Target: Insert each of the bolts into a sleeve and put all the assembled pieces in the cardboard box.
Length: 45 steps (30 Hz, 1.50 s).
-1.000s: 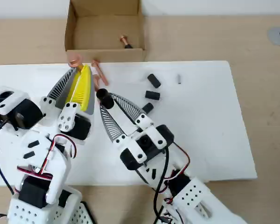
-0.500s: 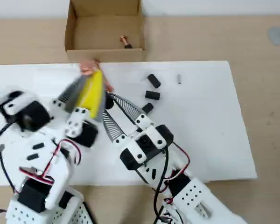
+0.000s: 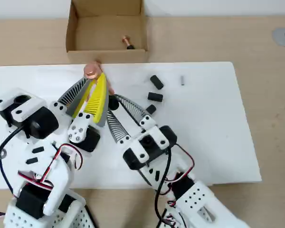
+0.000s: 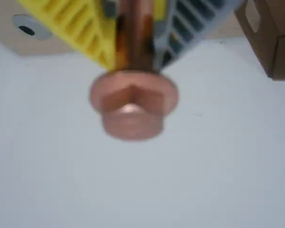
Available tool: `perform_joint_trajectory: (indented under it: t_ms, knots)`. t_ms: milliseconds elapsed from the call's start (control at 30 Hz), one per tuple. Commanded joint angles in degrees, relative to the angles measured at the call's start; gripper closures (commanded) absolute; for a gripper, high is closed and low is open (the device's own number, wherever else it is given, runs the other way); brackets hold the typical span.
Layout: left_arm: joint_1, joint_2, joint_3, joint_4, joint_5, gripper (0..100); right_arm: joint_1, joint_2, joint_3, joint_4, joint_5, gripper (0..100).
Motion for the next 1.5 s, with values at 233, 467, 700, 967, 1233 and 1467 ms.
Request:
perform_joint_trajectory:
  t_ms: [233, 467, 700, 967, 1233, 1467]
  knots:
    - [0.35, 0.22, -5.45, 0.09, -5.01, 100, 1.27, -1.01, -0.48, -1.58, -0.44, 98.9]
    - [0.35, 0.31, -3.25, 0.09, -4.92, 100, 1.27, -1.01, -0.48, -1.76, -0.53, 98.9]
    - [0.7, 0.57, -1.67, 0.09, -5.01, 100, 3.21, -1.01, -0.4, -4.22, -5.45, 98.9]
    - [0.79, 9.19, -4.4, -0.44, -4.75, 100, 3.3, -1.01, -0.04, -4.22, -5.63, 98.9]
    - [0.79, 14.73, -8.09, -0.44, -4.75, 100, 3.38, -1.01, 2.42, -4.4, -5.71, 98.9]
    - [0.79, 14.99, -8.26, -0.53, -4.84, 100, 3.3, -1.01, 2.59, -4.4, -5.71, 98.9]
